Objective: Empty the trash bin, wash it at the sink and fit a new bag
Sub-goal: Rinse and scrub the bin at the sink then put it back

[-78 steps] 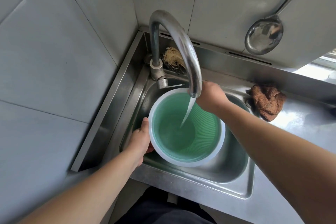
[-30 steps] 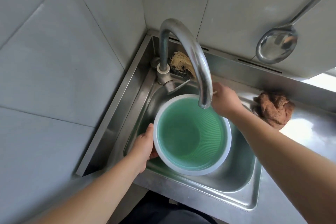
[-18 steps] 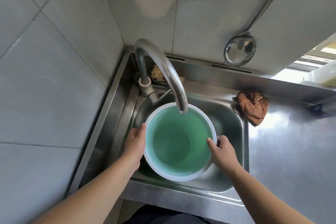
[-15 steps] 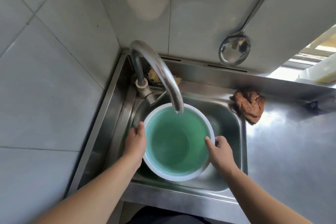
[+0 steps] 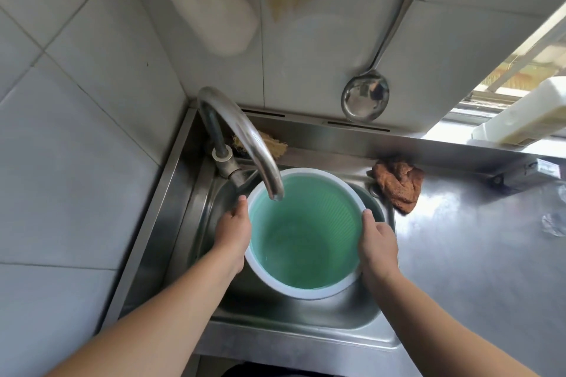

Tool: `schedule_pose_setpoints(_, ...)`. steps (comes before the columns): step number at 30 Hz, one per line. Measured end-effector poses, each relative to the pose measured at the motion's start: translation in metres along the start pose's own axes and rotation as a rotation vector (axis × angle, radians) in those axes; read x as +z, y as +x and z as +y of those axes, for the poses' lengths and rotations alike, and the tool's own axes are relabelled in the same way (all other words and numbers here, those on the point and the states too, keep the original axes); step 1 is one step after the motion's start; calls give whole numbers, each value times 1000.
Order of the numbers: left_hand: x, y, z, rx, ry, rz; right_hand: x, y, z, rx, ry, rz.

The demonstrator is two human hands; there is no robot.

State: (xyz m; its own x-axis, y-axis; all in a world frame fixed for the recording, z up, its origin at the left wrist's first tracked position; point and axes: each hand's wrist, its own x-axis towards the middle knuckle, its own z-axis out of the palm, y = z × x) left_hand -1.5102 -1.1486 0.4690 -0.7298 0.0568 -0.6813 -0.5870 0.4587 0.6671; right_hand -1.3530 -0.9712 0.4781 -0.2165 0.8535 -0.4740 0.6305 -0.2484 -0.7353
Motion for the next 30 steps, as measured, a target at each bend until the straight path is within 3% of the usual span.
schedule_pose_setpoints(6, -15, -13, -17, -26, -96, 70, 2, -17, 4, -90, 21, -28)
schedule_pose_setpoints(16, 14, -41, 1, 25, -127, 14, -34, -6, 14, -45, 34, 63)
schedule_pose_setpoints(24, -23, -43, -9, 38, -110, 117, -9, -26, 8, -73, 98, -72)
schedule_pose_setpoints(30, -9, -61, -23, -5, -154, 88, -30, -28, 24, -95, 69, -16)
